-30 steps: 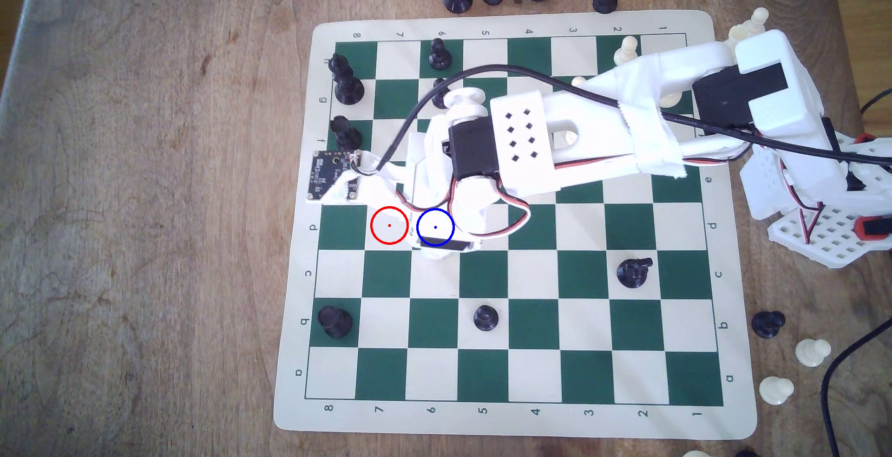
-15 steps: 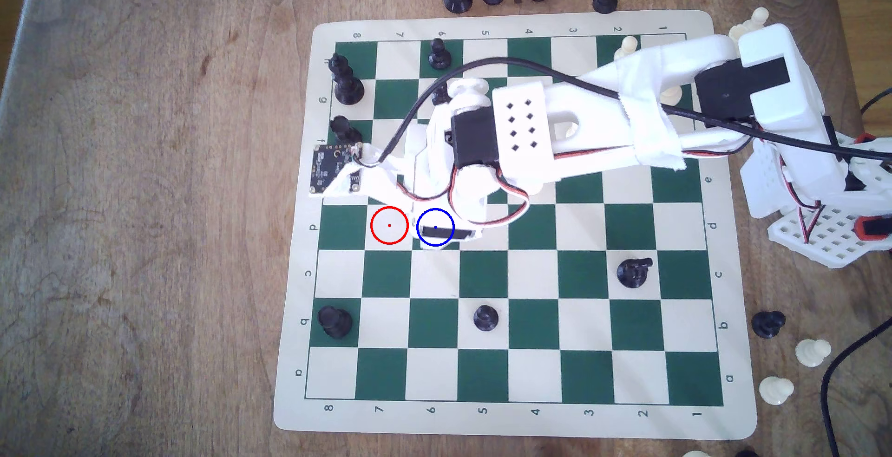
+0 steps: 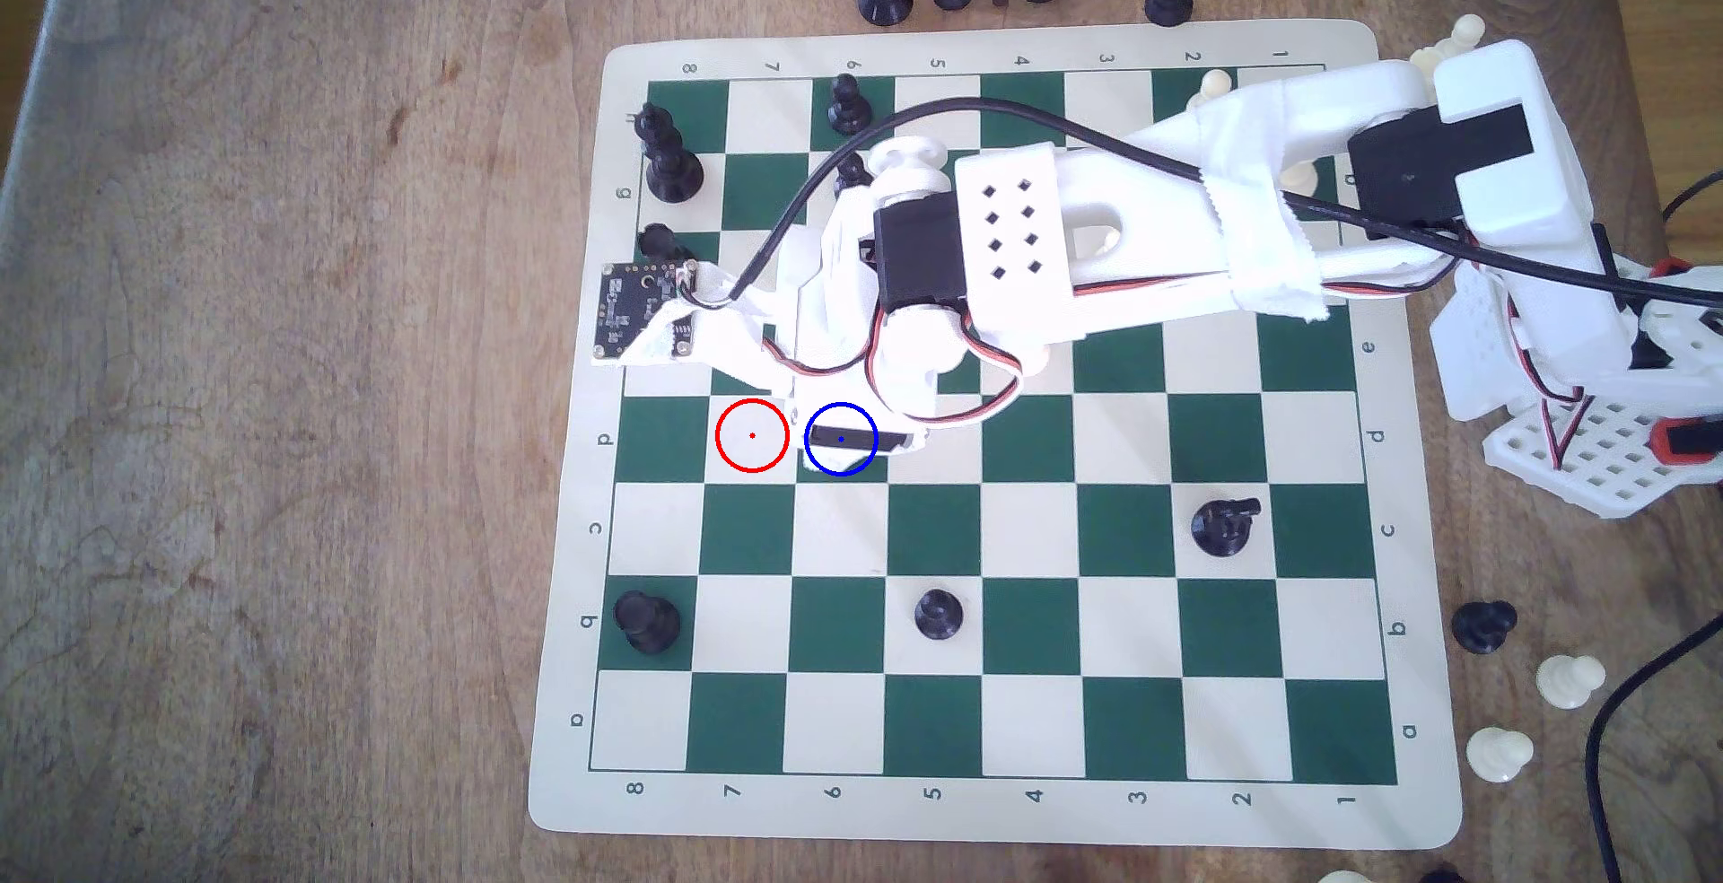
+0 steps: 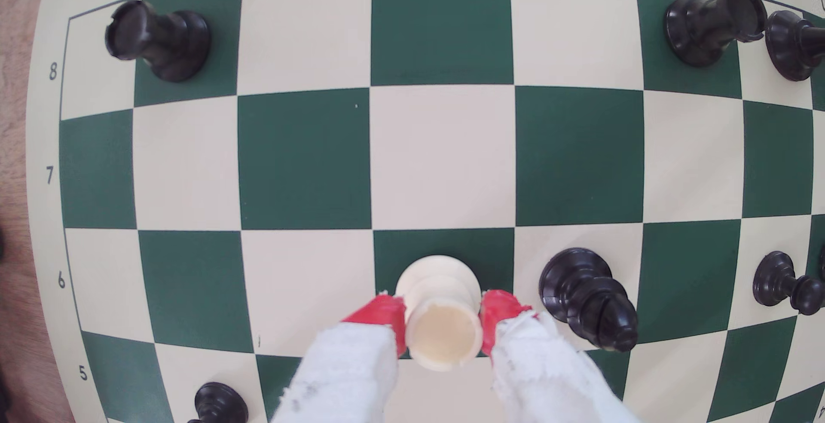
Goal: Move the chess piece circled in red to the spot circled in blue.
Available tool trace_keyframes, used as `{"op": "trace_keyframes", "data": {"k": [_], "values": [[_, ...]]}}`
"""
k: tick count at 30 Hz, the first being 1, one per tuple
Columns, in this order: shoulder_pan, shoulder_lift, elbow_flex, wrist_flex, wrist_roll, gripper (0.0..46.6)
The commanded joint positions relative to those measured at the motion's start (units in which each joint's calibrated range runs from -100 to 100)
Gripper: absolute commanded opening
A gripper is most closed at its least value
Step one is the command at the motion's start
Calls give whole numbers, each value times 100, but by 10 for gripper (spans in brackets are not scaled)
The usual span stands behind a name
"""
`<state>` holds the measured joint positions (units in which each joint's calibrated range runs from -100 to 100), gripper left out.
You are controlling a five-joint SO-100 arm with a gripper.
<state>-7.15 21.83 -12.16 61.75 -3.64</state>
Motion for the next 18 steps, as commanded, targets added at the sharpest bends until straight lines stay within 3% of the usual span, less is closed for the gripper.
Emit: {"op": "trace_keyframes", "data": {"k": [1, 18], "values": [[86, -553, -72, -82, 15, 70], [78, -358, -63, -41, 15, 76]]}}
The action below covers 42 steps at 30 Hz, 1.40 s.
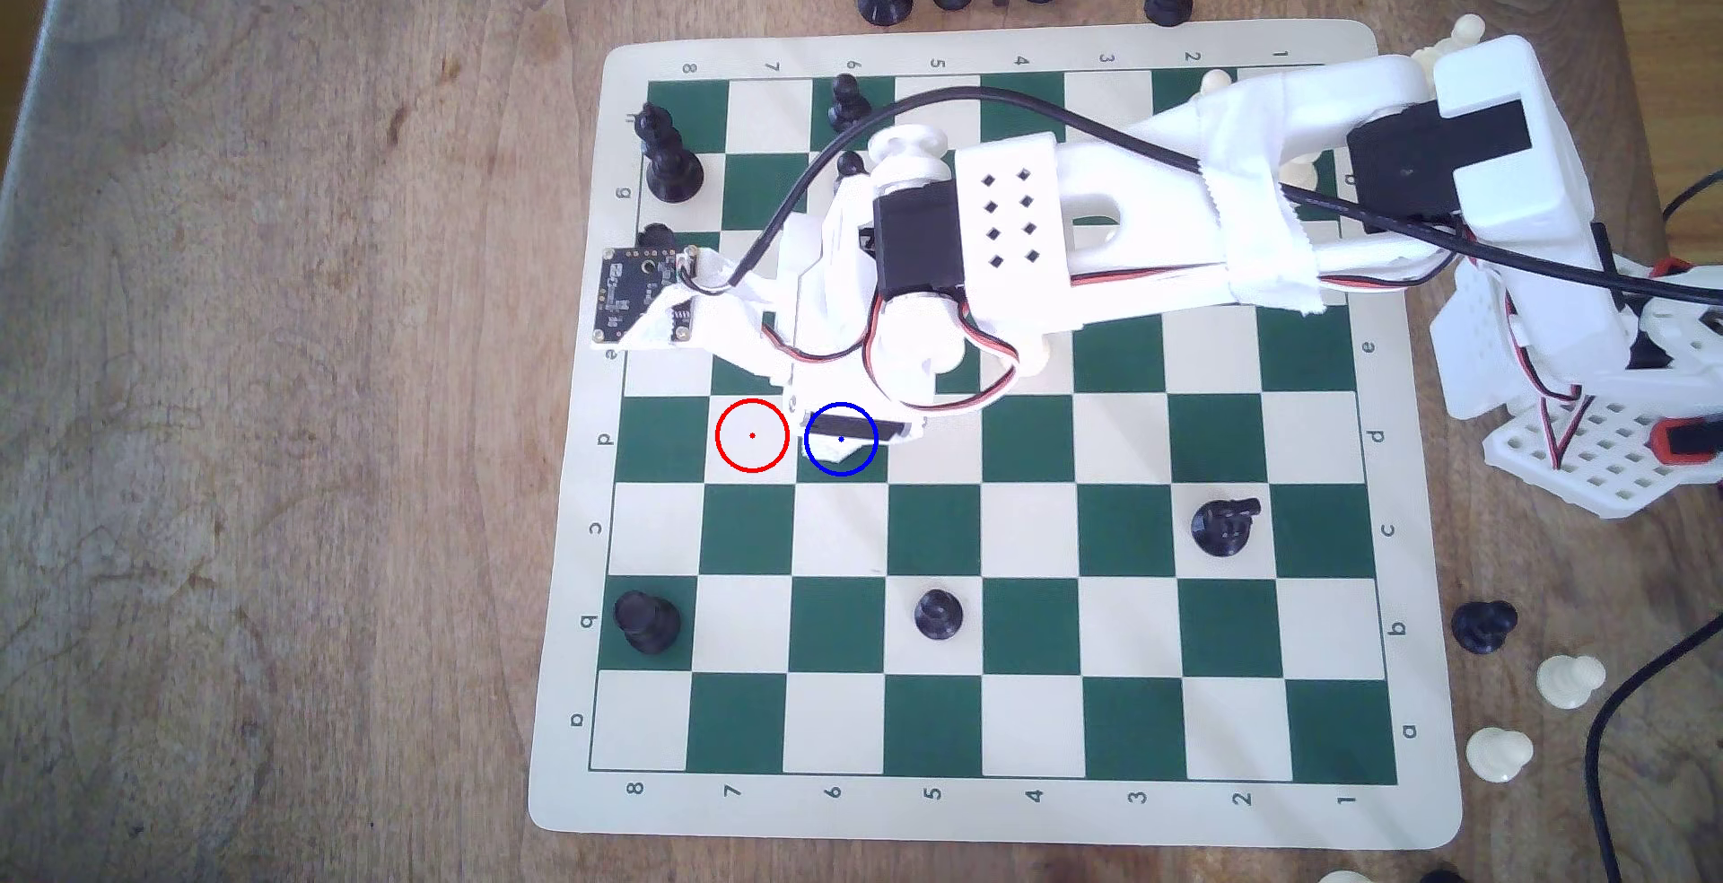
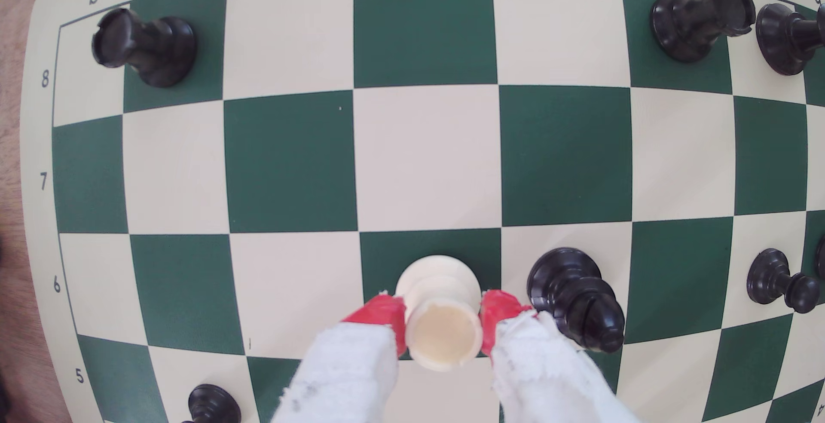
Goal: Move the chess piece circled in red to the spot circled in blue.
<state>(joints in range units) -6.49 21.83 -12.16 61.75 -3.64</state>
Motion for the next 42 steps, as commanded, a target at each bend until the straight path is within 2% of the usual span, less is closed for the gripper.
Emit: {"op": "trace_keyframes", "data": {"k": [1, 15, 17, 20, 25, 29, 37, 41, 42], "values": [[12, -349, -63, -41, 15, 76], [-59, -35, -217, -57, -20, 83], [-51, -43, -235, -57, -24, 106], [-35, -94, -226, -49, -29, 177], [-20, -375, -153, -57, -78, 219], [-12, -740, 91, -49, -78, 240], [-4, -1444, 735, -33, -78, 251], [-90, -2183, 1578, -205, -127, 268], [-121, -2582, 2122, -385, -147, 271]]}}
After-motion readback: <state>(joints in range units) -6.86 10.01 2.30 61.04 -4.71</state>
